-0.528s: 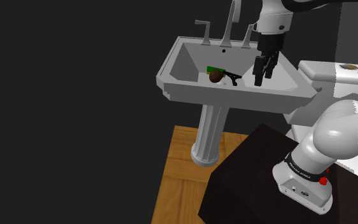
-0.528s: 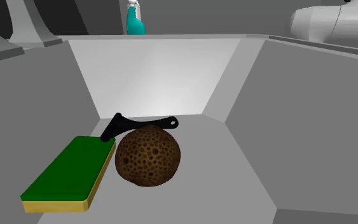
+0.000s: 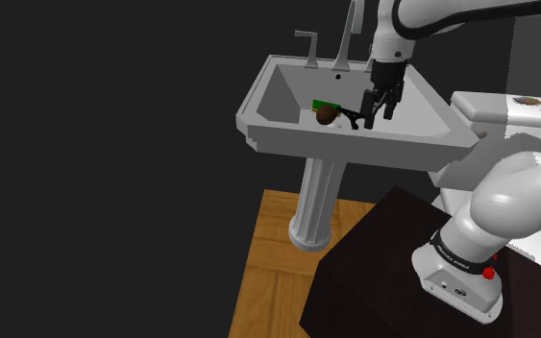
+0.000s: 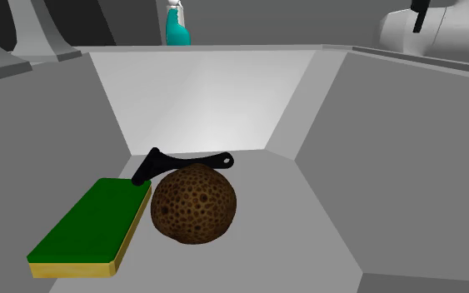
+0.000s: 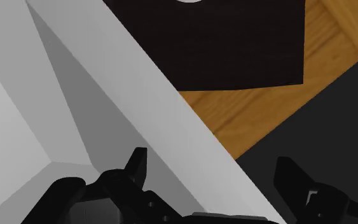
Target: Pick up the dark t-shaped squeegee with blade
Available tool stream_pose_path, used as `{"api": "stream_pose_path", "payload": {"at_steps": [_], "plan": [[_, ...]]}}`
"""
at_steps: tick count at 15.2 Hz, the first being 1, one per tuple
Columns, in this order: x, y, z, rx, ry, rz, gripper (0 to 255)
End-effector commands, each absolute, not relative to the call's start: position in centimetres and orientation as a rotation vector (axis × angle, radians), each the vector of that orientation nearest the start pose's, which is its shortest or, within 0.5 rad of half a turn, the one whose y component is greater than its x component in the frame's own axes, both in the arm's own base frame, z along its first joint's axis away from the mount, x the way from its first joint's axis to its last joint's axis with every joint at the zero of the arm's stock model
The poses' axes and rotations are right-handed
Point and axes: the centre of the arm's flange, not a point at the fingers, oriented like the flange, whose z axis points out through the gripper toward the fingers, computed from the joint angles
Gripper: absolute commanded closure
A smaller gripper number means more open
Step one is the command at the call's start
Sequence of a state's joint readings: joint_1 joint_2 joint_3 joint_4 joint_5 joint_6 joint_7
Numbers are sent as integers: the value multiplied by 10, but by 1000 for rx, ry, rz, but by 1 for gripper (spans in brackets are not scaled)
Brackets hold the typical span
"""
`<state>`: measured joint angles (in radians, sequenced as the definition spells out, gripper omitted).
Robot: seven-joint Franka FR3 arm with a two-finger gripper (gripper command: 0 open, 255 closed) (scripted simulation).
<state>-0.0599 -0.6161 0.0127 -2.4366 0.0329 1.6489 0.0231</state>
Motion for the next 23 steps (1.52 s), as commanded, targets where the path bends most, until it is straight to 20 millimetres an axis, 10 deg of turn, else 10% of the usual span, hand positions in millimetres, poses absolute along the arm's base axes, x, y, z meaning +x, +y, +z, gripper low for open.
{"api": "stream_pose_path", "payload": {"at_steps": [1,23], "plan": [[361,-29,489,-3105,189,241,0],[502,-225,374,-3049,908,-8,0]]}}
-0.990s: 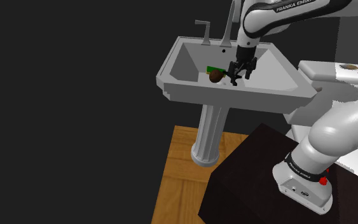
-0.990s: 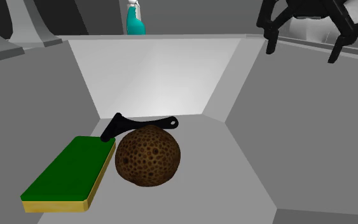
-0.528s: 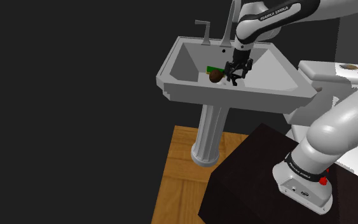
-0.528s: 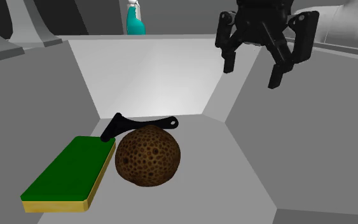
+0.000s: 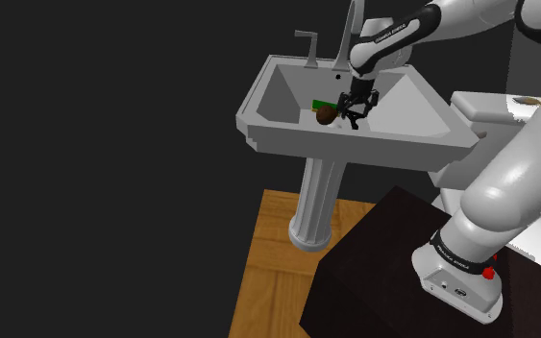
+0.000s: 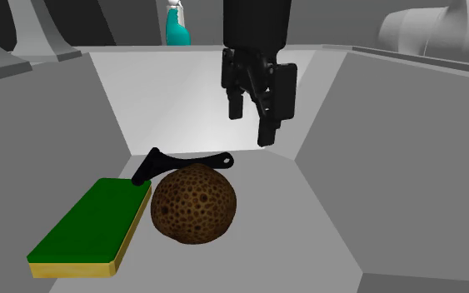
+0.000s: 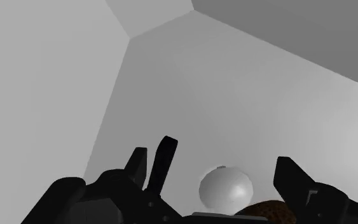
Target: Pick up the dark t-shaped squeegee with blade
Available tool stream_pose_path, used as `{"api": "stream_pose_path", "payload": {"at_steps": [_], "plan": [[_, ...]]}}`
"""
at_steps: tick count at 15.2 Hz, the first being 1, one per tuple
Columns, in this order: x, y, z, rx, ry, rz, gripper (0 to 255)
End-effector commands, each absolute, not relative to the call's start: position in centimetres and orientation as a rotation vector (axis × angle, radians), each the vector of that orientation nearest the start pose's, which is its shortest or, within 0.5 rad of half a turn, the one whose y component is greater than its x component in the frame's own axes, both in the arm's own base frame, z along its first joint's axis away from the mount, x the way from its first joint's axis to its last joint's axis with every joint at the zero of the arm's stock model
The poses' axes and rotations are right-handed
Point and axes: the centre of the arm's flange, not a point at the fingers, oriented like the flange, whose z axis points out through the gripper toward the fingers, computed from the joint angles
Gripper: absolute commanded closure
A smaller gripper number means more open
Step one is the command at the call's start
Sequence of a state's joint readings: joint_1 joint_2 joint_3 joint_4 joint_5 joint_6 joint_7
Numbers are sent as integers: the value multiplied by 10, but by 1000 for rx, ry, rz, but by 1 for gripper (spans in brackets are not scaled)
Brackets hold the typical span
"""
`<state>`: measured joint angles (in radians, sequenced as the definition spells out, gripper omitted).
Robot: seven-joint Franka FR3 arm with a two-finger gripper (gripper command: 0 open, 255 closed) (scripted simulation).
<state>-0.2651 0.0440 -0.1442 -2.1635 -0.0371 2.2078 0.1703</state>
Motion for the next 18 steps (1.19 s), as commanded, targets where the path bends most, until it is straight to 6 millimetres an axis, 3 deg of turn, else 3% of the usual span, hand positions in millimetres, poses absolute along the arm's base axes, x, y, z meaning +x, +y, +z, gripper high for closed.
{"api": "stream_pose_path", "payload": {"at_steps": [1,7,16,17,18], "plan": [[507,-235,370,-3042,940,-19,0],[529,-296,347,-2995,1121,-85,0],[529,-296,307,-2995,1121,-85,0],[528,-296,307,-2995,1121,-85,255],[528,-296,307,-2995,1121,-85,255]]}}
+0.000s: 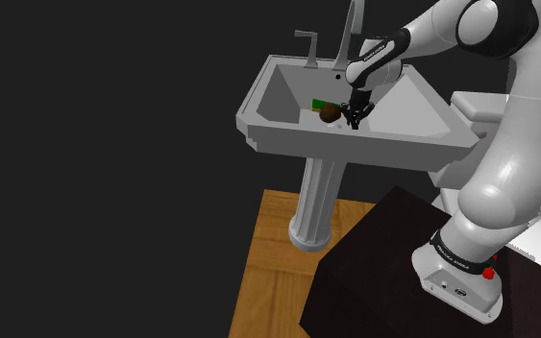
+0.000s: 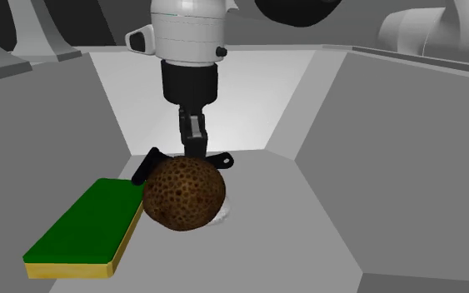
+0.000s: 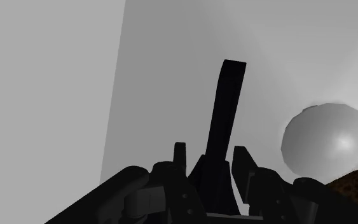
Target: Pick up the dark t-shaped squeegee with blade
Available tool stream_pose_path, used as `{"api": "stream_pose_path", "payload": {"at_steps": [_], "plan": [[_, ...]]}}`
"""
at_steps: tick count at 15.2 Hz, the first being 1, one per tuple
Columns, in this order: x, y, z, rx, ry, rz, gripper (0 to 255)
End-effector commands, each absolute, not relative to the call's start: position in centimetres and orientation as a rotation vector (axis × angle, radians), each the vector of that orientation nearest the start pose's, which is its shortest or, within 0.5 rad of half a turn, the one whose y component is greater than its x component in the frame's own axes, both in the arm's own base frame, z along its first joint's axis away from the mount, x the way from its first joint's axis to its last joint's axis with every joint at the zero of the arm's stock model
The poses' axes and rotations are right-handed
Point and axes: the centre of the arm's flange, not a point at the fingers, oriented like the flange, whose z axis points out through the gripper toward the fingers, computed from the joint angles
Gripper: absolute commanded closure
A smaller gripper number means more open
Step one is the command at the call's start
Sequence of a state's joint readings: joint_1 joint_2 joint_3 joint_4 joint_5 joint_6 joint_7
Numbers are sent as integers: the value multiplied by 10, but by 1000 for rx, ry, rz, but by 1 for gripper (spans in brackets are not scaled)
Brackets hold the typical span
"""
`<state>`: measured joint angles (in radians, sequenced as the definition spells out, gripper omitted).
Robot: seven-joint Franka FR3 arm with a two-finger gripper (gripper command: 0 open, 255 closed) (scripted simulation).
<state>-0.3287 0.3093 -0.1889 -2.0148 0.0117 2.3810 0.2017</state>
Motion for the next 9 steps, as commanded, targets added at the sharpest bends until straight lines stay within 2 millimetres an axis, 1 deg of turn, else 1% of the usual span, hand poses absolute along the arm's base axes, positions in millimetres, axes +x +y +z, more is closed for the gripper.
{"api": "stream_pose_path", "payload": {"at_steps": [1,8,9], "plan": [[528,-296,307,-2995,1121,-85,255],[529,-296,307,-2995,1121,-85,255],[529,-296,313,-2995,1121,-85,255]]}}
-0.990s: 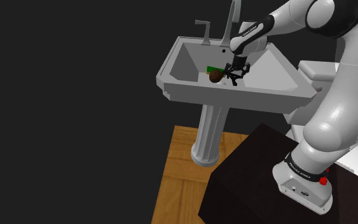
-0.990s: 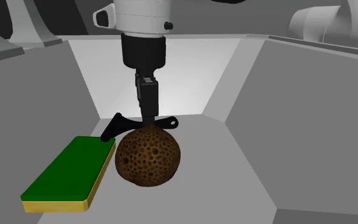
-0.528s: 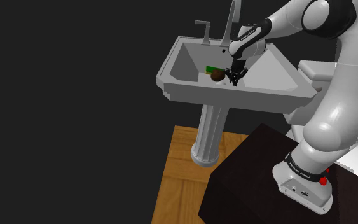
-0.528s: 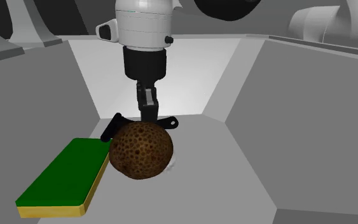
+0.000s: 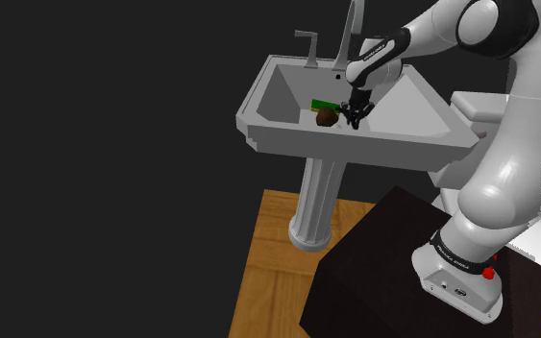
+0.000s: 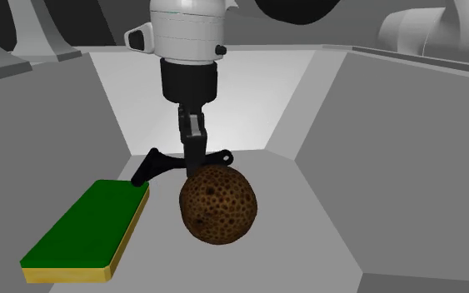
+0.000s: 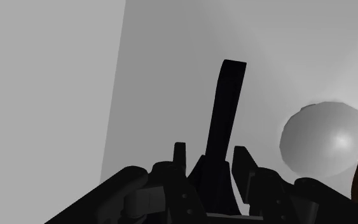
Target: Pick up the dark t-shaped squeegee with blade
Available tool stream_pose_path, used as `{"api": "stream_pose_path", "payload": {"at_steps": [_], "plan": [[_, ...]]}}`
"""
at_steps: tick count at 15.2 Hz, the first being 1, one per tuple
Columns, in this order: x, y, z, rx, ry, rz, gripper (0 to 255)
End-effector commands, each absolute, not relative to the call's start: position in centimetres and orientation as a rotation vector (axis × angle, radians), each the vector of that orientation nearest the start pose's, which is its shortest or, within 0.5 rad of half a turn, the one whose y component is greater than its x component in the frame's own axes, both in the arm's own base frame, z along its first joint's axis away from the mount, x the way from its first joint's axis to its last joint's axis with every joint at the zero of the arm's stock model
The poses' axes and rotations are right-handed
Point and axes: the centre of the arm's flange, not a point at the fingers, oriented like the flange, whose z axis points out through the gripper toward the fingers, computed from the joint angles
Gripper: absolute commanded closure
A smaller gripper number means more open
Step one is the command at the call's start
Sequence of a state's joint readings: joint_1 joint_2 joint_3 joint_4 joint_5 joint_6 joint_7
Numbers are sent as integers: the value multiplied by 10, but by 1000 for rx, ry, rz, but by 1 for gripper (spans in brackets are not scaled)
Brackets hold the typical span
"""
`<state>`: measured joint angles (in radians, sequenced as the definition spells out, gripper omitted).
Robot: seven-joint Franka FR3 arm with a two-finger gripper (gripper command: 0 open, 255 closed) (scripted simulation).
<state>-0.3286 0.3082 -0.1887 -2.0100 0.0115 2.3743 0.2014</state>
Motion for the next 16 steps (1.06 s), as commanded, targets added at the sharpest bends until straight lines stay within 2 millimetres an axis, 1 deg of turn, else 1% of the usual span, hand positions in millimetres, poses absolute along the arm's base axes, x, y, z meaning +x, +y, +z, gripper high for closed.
{"api": "stream_pose_path", "payload": {"at_steps": [1,14,16], "plan": [[528,-296,318,-2995,1121,-85,255],[529,-296,386,-2995,1121,-85,255],[529,-296,387,-2995,1121,-85,255]]}}
